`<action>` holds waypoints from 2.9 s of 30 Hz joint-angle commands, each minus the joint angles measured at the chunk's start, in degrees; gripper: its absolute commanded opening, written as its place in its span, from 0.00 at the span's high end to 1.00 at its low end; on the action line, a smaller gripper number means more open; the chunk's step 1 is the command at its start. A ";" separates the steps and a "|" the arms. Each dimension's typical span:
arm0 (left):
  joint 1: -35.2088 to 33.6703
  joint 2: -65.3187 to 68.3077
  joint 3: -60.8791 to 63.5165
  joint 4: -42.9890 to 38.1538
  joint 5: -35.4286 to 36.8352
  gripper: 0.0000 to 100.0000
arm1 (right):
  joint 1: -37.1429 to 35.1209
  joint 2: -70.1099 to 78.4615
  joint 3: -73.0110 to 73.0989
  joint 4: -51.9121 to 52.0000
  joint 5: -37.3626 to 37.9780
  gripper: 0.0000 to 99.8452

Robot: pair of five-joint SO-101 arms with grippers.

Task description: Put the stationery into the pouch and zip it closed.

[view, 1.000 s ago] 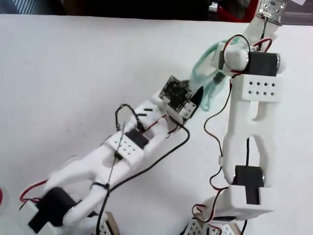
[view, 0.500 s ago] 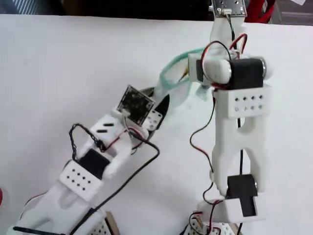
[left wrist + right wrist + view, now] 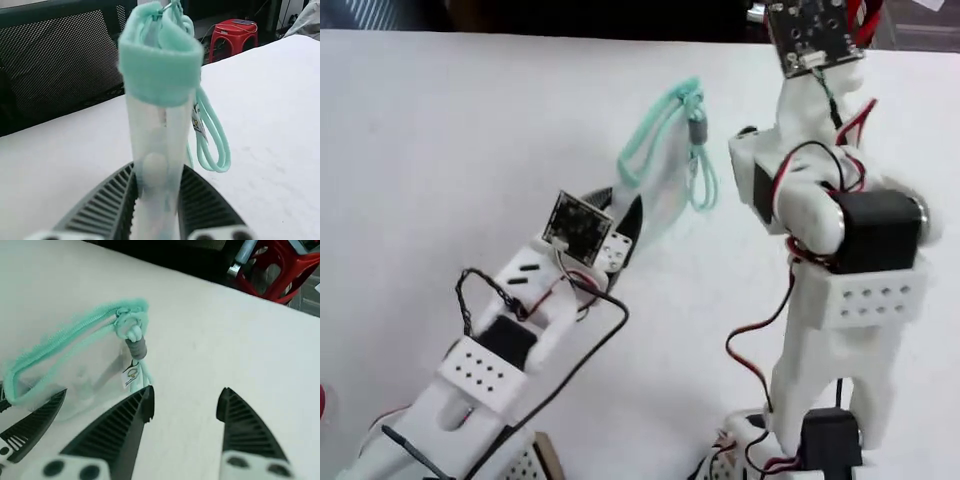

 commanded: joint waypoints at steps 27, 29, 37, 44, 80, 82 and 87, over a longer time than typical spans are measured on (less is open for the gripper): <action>-0.04 -1.80 1.14 -1.58 -0.09 0.97 | -9.54 -33.45 82.64 -75.12 -8.18 0.80; -0.04 -1.80 1.14 -1.58 -0.26 0.97 | -9.54 -31.60 83.25 -79.25 -9.23 0.80; -0.04 -1.80 1.14 -1.58 -0.35 0.97 | -9.36 -20.44 83.08 -93.05 -9.05 0.80; -0.22 -1.80 1.14 -1.49 -0.35 0.97 | -4.62 -16.31 82.99 -100.79 -9.76 0.80; 0.04 -1.80 1.23 -1.41 -0.44 0.97 | -6.81 -11.21 76.22 -105.89 -0.88 0.64; 0.04 -1.80 1.23 -1.49 -0.44 0.97 | -7.25 -9.71 75.96 -105.89 1.67 0.70; 0.04 -1.80 1.23 -1.67 -0.44 0.97 | -7.25 -8.40 76.22 -106.24 6.33 0.99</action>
